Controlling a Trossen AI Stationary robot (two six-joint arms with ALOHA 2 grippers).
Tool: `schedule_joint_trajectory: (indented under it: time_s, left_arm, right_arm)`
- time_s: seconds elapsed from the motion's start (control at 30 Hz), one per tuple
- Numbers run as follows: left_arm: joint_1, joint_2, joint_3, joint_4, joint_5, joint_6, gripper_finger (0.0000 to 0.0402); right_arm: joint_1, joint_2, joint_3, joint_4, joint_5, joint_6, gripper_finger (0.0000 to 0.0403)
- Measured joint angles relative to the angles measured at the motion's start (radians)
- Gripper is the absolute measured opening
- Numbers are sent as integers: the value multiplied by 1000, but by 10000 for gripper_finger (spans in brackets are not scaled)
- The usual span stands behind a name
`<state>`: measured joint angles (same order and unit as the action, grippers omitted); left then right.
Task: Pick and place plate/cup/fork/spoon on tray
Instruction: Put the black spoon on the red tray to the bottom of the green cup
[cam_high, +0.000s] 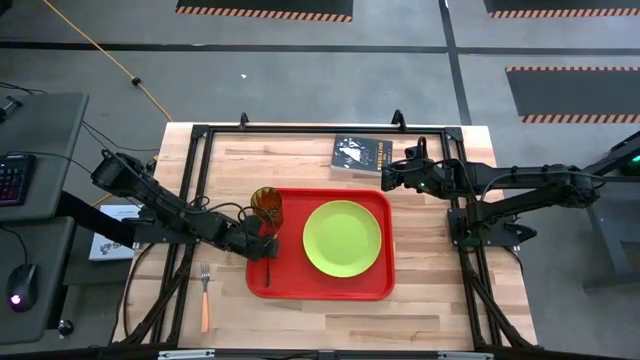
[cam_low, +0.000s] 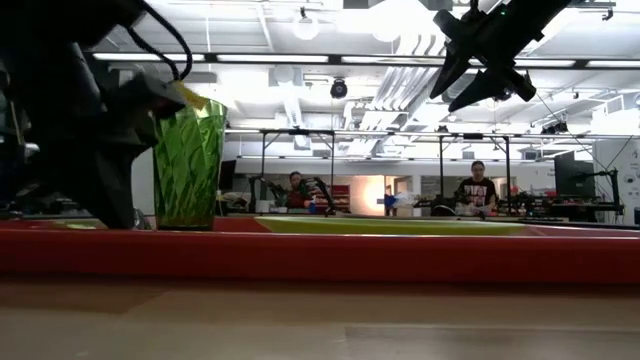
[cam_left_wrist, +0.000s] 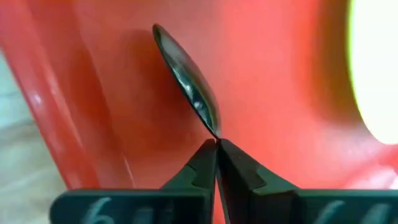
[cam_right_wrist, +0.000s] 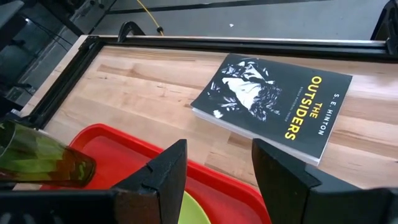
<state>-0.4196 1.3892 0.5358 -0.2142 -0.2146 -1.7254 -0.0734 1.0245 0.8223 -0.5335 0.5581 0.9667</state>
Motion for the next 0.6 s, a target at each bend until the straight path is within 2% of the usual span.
schedule_joint_trajectory:
  time_s: [0.17,0.33,0.4,0.47,0.6]
  left_arm:
    - [-25,-101,0,7,18,93,3]
    - [-57,-251,0,105,33,273,2]
    - [-65,-312,0,194,78,366,2]
    - [-66,-360,3,295,128,413,1]
    - [-37,-388,82,289,163,472,1]
  right_arm:
    - [0,0,0,2,-19,-3,172]
    - [0,0,0,43,-105,-54,172]
    - [0,0,0,96,-197,-108,172]
    - [0,0,0,175,-336,-178,172]
    - [10,14,0,395,-647,-219,172]
